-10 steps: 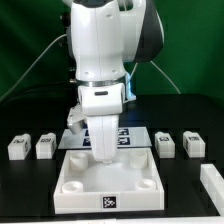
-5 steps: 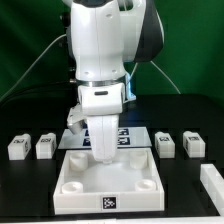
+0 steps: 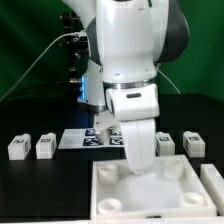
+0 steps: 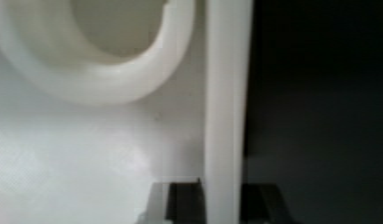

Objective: Assemble one leg

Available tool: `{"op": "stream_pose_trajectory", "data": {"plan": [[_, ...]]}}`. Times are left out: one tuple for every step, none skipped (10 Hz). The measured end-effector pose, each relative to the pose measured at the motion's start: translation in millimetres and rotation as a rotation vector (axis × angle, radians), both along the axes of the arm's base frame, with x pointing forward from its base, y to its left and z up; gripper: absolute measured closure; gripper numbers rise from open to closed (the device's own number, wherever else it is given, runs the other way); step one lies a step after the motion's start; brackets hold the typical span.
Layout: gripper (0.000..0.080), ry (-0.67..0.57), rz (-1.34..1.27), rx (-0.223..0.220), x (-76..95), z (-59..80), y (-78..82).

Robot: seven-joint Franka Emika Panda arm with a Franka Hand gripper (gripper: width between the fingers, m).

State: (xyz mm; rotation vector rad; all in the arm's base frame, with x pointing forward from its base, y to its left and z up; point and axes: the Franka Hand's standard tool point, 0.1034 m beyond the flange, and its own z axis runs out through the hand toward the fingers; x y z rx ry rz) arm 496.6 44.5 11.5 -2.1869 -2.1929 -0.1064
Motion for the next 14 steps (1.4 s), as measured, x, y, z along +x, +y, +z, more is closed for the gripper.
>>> {"op": "stream_pose_trajectory", "data": {"plan": [[0.0746,0.045,-0.019,0.004,0.2,-6.2,11.2],[0.0746,0.072,-0.021,0.002,0.3,-7.0,15.8],[0.0746,0.09,-0.033,0.0,0.4,-6.9,20.8],[0.0746,0.096,-0.046,-0.007,0.4,-6.9,21.0],[0.0745,0.094,-0.047,-0.017,0.3,-6.9,20.9],[0.0745,0.093,-0.046,-0.018,0.2,-6.9,20.5],[0.0737,0.093,-0.046,-0.018,0.1,-7.0,20.4],[0.0737,0.093,-0.046,-0.018,0.3,-7.0,20.2],[0.0556,0.091,-0.047,-0.017,1.1,-6.4,20.0],[0.0367,0.089,-0.047,-0.017,1.7,-6.0,19.9],[0.0367,0.087,-0.048,-0.017,2.4,-5.5,19.8],[0.0211,0.085,-0.048,-0.017,3.0,-5.1,19.6],[0.0211,0.084,-0.049,-0.017,3.3,-5.0,19.5],[0.0161,0.084,-0.049,-0.017,3.4,-4.9,19.4]]}}
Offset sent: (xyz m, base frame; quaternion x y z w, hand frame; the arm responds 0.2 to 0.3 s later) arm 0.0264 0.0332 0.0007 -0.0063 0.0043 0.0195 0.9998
